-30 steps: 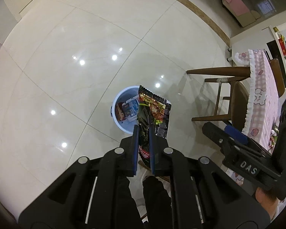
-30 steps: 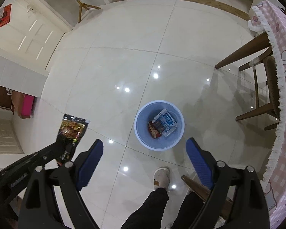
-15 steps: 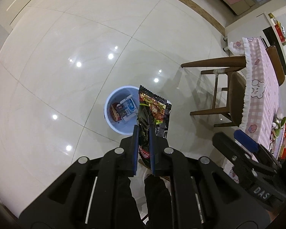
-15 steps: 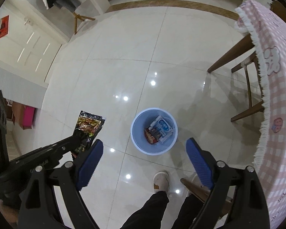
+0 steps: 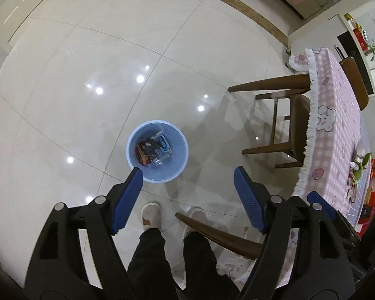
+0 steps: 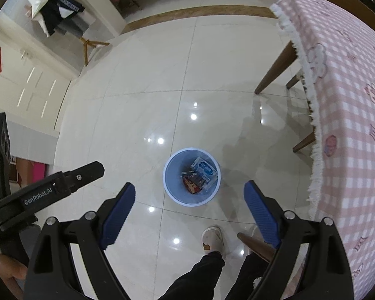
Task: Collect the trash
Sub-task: 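Grasp the red-and-white snack bag with the left tool while the right tool grasps the green plush toy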
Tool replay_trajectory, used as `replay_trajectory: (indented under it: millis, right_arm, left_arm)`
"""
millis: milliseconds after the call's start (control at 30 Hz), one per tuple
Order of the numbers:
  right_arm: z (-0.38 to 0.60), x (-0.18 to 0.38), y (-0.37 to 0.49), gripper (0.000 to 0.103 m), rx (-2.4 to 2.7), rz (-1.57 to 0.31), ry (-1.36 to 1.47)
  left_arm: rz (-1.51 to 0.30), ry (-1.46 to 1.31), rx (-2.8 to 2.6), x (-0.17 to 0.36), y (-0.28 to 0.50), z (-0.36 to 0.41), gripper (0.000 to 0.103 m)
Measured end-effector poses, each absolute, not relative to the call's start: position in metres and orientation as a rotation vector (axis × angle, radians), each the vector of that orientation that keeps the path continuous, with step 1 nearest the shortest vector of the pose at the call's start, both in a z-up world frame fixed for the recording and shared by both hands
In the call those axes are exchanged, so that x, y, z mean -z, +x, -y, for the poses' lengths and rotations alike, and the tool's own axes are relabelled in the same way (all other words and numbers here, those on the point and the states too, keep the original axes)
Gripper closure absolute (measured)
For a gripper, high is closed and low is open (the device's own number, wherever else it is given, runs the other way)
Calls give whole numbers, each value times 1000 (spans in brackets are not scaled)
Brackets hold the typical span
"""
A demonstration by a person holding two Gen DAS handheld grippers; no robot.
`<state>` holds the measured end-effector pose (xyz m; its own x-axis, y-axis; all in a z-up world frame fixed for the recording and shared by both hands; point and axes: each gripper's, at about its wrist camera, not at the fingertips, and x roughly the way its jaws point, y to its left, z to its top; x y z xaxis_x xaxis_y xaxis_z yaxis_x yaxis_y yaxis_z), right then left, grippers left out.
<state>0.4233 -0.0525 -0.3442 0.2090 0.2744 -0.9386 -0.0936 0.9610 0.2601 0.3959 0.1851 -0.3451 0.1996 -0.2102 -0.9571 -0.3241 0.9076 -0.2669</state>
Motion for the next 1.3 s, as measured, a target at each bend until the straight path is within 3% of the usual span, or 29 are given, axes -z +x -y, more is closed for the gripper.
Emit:
replay_trajectory:
  millis: [333,667,1000,1300]
  right_arm:
    - [145,305,408,16,-134,-1241,275]
    - [314,269,397,16,52,-1069,373]
    - [498,286,391,16,203,-1059,410]
    - [573,305,406,16,228,-1055,475]
  left_arm:
    - [-1370,-338,50,313,409,-97,29]
    - [-1298,-167,293,272,436,83,29]
    - [-1363,-134,454,301,456,281,29]
    - [-1386,-109,441,325,486,355,29]
